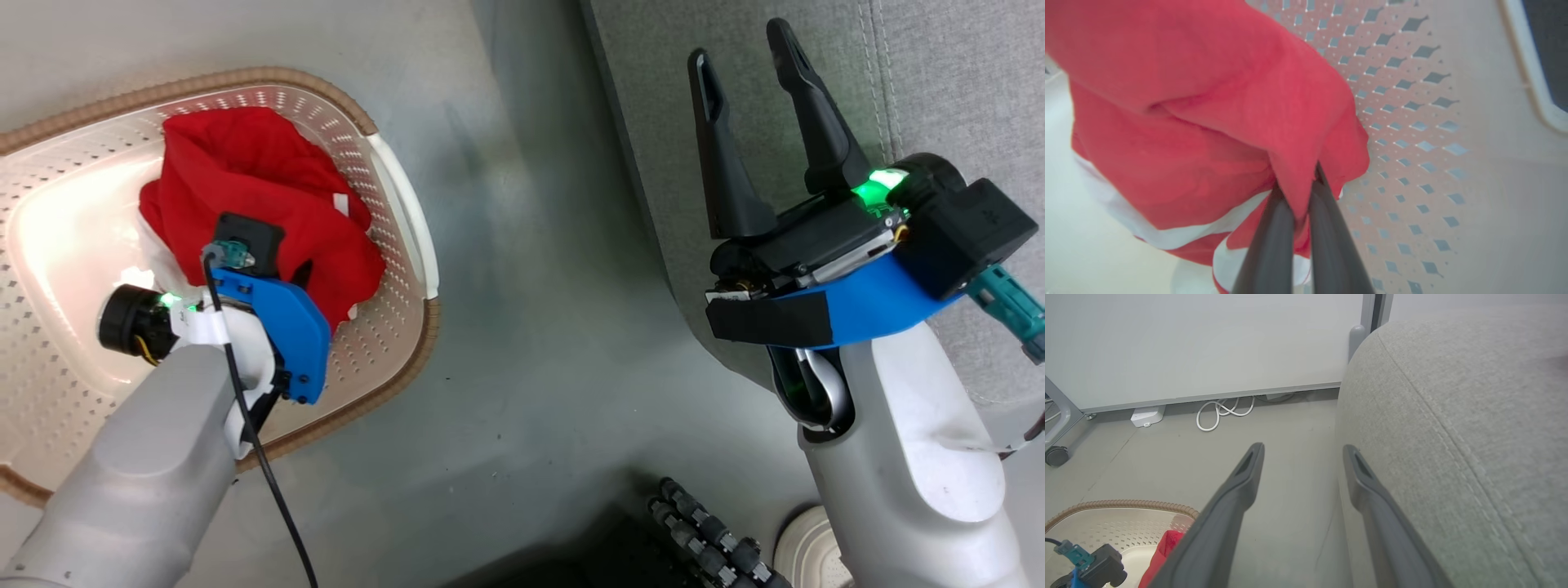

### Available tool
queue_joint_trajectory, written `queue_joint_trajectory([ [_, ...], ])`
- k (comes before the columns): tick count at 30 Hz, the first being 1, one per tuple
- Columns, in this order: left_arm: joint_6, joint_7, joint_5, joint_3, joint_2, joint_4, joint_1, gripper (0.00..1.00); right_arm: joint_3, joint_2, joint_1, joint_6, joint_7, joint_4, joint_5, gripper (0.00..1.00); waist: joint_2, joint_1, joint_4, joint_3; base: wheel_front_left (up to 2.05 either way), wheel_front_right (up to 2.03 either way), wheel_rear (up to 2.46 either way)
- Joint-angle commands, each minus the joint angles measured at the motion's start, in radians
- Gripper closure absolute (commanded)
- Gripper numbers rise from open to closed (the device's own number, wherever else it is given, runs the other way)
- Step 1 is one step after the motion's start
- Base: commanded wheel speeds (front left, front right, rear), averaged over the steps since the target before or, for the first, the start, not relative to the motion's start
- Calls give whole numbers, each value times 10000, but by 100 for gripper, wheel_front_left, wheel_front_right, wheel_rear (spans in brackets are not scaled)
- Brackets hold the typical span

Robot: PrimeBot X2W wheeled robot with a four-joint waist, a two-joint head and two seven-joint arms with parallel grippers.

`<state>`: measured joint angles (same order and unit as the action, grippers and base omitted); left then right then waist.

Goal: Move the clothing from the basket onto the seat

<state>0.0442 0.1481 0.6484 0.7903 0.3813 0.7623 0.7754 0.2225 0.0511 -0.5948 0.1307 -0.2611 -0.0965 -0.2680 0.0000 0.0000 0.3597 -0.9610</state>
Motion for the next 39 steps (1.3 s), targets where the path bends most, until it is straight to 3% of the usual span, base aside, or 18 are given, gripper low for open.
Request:
queue_joint_trajectory([
  [1, -73, 17, 8, 20, 11, -114, -68, 100, -17, -12, 56, 1, -56, -52, 82, 0, 0, 0, -90, 77, 0, 0, 0],
  [10, -625, -445, 3, 200, -692, -1013, -692, 100, -277, -7, 394, 1, -54, -675, 787, 0, 0, 0, -1017, 1770, 0, 0, 0],
  [14, -91, -1032, 70, 286, -625, -816, -903, 100, -422, -1, 688, 1, 75, -1032, 1274, 0, 0, 0, -1580, 3018, 0, 0, 0],
  [23, 706, -2681, -10, 851, -1377, 368, -980, 100, -485, 2, 1668, 1, 850, -1421, 1852, 0, 0, 0, -2691, 5673, 0, 0, 0],
  [30, 875, -3473, 263, 1518, -2104, 1111, -768, 100, -353, 2, 2588, 1, 1286, -1554, 1753, 0, 0, 0, -3279, 7392, 0, 0, 0],
  [39, 866, -3893, 1180, 2464, -2553, 546, -276, 100, -324, 2, 3669, 1, 1804, -1466, 1646, 0, 0, 0, -3751, 9011, 0, 0, 0],
])
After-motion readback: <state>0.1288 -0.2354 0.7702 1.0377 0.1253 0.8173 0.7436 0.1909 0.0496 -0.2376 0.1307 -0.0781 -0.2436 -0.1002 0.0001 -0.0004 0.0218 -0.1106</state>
